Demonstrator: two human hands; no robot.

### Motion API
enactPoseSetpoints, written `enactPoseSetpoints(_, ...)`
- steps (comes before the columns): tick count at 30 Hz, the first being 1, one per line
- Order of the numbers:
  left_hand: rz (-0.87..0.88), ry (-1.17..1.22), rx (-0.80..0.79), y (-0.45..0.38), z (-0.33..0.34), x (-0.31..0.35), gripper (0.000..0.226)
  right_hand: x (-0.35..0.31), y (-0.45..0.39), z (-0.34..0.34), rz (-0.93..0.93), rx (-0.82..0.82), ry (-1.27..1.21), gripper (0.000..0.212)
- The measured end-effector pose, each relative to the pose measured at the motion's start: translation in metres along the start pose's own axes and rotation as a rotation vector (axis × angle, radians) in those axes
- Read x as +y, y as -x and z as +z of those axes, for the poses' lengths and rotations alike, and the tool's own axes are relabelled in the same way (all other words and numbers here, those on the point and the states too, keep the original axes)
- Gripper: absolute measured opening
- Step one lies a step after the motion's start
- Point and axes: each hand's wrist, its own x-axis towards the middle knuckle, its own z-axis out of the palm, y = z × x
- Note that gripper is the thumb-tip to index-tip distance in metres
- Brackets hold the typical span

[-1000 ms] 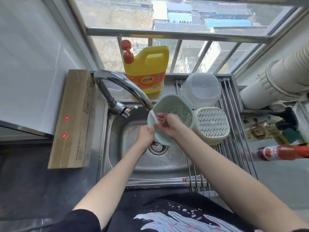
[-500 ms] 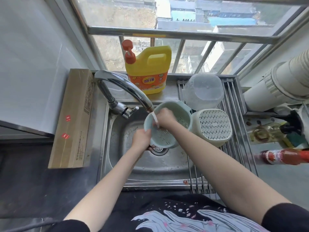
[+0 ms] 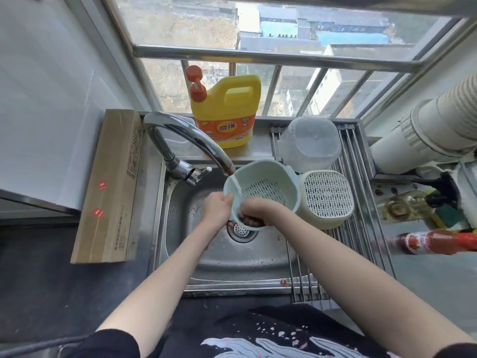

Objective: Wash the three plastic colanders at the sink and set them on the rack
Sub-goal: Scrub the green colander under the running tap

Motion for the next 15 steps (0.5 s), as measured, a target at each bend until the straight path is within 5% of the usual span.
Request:
enactPoseSetpoints(4, 0.015, -0.072, -0.070, 0.005, 0.005, -0.008, 0.032, 0.001, 0.006, 0.012, -0.259, 0.188, 0.834, 0.030)
enactPoseSetpoints(9, -0.030, -0.117, -0.131, -0.006, -0.011, -0.014, 0.031, 0.014, -0.024, -0.011, -0.644, 0.396, 1.222, 0.040)
enactPoseSetpoints(12, -0.035, -0.099, -0.065, -0.008, -0.026, -0.019, 0.030, 0.017, -0.028, -0.026, -0.566, 0.451, 1.520, 0.053)
enactPoseSetpoints(15, 0.072, -0.135, 0.059, -0.008, -0.030, -0.022, 0.035, 0.017, -0.025, -0.023, -0.301, 0.433, 1.539, 0.067)
